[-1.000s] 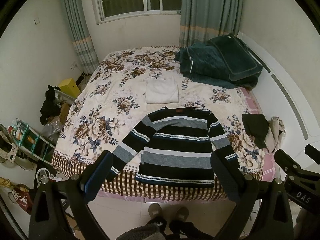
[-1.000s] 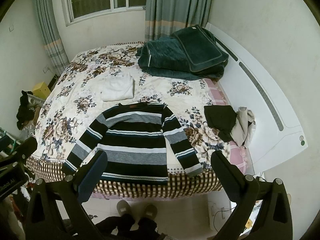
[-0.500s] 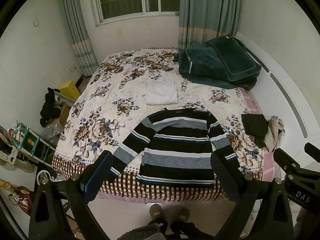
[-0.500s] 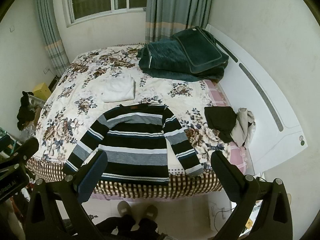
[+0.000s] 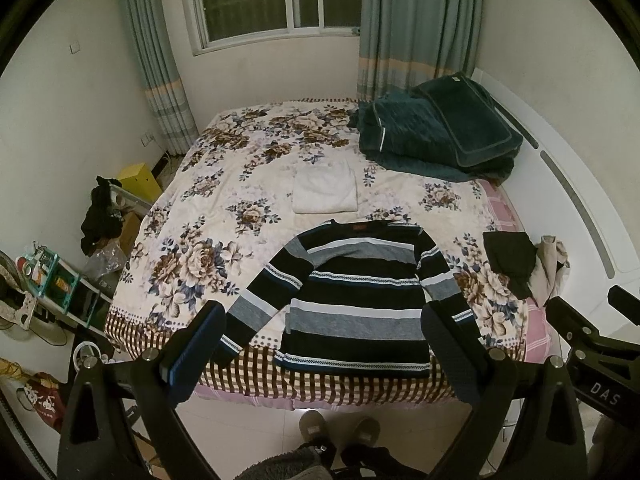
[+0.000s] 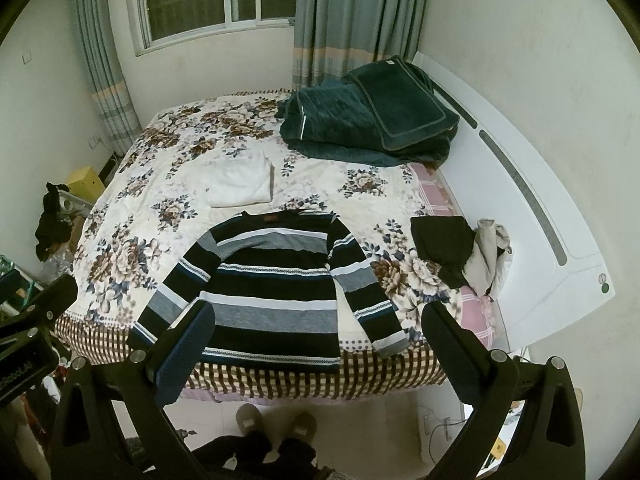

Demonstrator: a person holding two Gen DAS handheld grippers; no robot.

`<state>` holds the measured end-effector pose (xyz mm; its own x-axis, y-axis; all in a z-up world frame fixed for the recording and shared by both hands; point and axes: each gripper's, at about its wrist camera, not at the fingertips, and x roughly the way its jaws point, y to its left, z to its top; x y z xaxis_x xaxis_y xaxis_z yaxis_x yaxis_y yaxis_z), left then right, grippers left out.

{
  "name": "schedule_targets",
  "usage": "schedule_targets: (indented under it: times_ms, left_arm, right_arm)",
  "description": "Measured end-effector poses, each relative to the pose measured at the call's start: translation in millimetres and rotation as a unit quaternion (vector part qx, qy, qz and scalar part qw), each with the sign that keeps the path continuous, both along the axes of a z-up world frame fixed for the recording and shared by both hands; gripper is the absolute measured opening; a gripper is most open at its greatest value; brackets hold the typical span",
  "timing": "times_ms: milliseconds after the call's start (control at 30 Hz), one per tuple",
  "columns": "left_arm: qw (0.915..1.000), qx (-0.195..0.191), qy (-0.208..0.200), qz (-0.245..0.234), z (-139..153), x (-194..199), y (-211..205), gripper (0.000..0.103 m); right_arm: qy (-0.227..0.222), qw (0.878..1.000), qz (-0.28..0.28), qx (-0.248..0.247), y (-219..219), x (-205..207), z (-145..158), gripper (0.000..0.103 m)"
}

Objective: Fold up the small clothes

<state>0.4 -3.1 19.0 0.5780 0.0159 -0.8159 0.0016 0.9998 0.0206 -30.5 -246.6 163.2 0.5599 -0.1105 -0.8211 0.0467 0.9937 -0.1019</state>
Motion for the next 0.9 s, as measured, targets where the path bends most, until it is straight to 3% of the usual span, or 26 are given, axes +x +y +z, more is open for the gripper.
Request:
schedule_targets:
  times_ms: [900]
  left_arm:
    - [1.0,-0.002,-0.005,-0.001,1,-2,-2,0.1]
  right_arm:
    - [-0.004,1.0,-0.001,0.002,12,-3,-4,0.103]
